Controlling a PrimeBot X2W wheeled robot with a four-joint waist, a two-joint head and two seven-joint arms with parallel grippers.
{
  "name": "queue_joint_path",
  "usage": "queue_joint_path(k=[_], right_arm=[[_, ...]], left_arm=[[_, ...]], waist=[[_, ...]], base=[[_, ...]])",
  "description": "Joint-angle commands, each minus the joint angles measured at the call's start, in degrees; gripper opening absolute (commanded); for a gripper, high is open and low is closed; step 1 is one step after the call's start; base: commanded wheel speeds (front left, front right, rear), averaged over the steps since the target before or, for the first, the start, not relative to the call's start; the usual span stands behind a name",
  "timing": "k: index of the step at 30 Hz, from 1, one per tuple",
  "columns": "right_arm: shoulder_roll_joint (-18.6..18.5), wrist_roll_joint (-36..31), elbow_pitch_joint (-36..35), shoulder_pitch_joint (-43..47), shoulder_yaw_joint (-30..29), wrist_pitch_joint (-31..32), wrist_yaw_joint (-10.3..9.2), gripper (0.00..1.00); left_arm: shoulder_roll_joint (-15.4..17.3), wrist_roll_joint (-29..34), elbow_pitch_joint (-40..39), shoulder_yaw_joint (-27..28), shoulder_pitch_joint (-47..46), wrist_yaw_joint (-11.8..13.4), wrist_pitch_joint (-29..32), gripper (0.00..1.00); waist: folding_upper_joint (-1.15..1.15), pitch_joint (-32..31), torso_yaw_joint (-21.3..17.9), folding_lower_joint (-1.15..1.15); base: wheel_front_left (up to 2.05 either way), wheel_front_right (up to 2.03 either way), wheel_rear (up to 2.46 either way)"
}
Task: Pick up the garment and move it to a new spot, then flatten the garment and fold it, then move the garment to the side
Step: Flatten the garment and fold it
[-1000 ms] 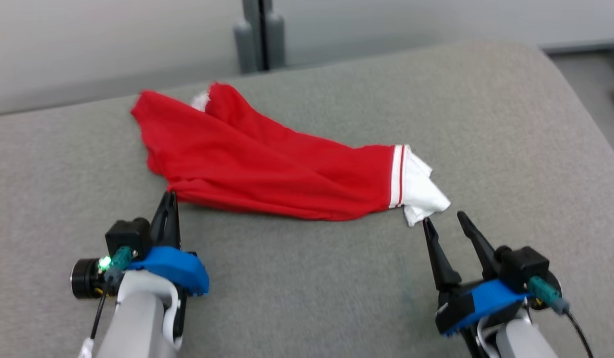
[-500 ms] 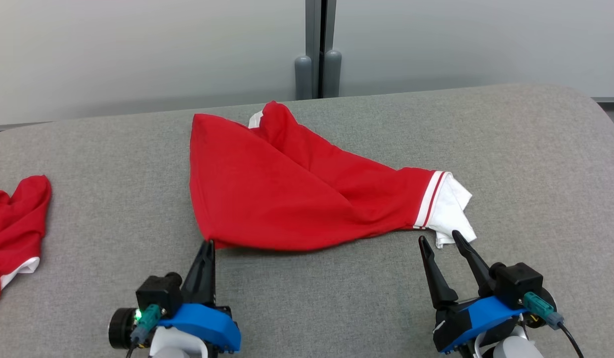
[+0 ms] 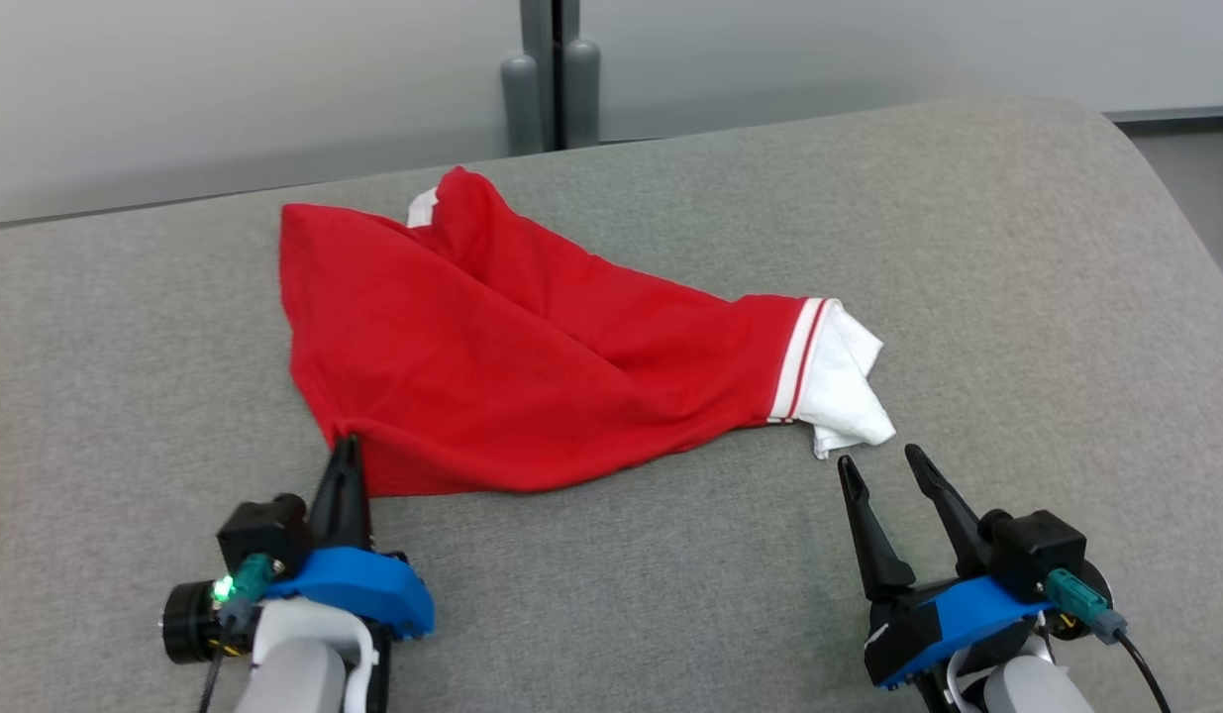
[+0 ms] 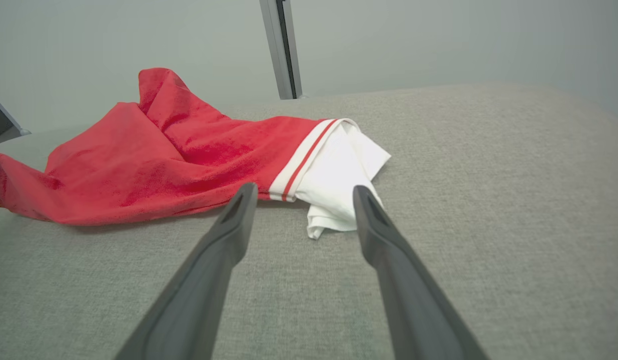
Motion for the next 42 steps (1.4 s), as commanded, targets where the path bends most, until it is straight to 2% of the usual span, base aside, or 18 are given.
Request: queue_joint_path(k=[1, 5, 15, 16, 17, 18, 22, 28, 35, 42], right_arm=[[-0.14, -0.19, -0.30, -0.98, 0.08, -0.25, 0.01, 1.00], [-0.15, -0.18, -0.50, -1.40, -0.21, -0.25, 0.01, 1.00], [-0.15, -0.29, -0.87, -1.93, -0.94, -0.25, 0.01, 1.00], [-0.15, -0.47, -1.00, -1.89, -1.08, -0.25, 0.01, 1.00], [-0.15, -0.67, -1.11, -1.82, -1.26, -0.25, 0.01, 1.00], [-0.15, -0.78, -1.13, -1.68, -1.49, -0.25, 0.01, 1.00], [-0.15, -1.89, -1.55, -0.74, -2.53, -0.24, 0.01, 1.00], [-0.15, -3.24, -2.03, 0.26, -3.66, -0.25, 0.01, 1.00], [-0.15, -4.57, -1.64, 2.52, -4.76, -0.25, 0.01, 1.00], [-0.15, -5.47, -0.87, 3.74, -4.82, -0.25, 0.01, 1.00]], left_arm=[[0.50, 0.38, 1.04, 1.20, -1.99, 0.76, -0.16, 0.00], [1.34, 0.65, 4.51, 3.60, -4.45, 1.67, -0.17, 0.00], [1.20, 1.63, 10.38, 7.05, -5.92, 1.65, -0.17, 0.00], [1.12, 1.94, 10.16, 7.34, -5.46, 1.92, -0.17, 0.31], [1.01, 2.18, 9.81, 7.73, -4.82, 2.20, -0.17, 0.96], [0.88, 2.44, 9.08, 8.19, -4.11, 2.66, -0.17, 1.00], [0.18, 3.15, 5.46, 9.09, -0.53, 3.70, -0.17, 1.00], [-0.29, 3.64, 1.34, 9.90, 4.66, 3.18, -0.17, 1.00], [-0.33, 1.72, -0.99, 5.92, 9.84, 1.87, -0.17, 1.00], [-0.32, 0.84, -1.99, 3.57, 12.27, 2.62, -0.17, 1.00]], waist=[[-0.01, 0.45, -0.66, 0.00], [-0.01, 1.52, -2.22, 0.00], [-0.01, 1.90, -3.30, 0.00], [-0.01, 1.67, -3.25, 0.00], [-0.01, 1.33, -3.15, 0.00], [-0.01, 0.96, -3.01, 0.00], [-0.01, -1.15, -2.26, 0.00], [-0.01, -4.35, -1.36, 0.00], [-0.01, -8.65, -0.24, 0.00], [-0.01, -10.76, 0.10, 0.00]], base=[[0.00, 0.00, 0.00], [0.00, 0.00, 0.00], [0.00, 0.00, 0.00], [0.00, 0.00, 0.00], [0.00, 0.00, 0.00], [0.00, 0.00, 0.00], [0.00, 0.00, 0.00], [0.00, 0.00, 0.00], [0.00, 0.00, 0.00], [0.00, 0.00, 0.00]])
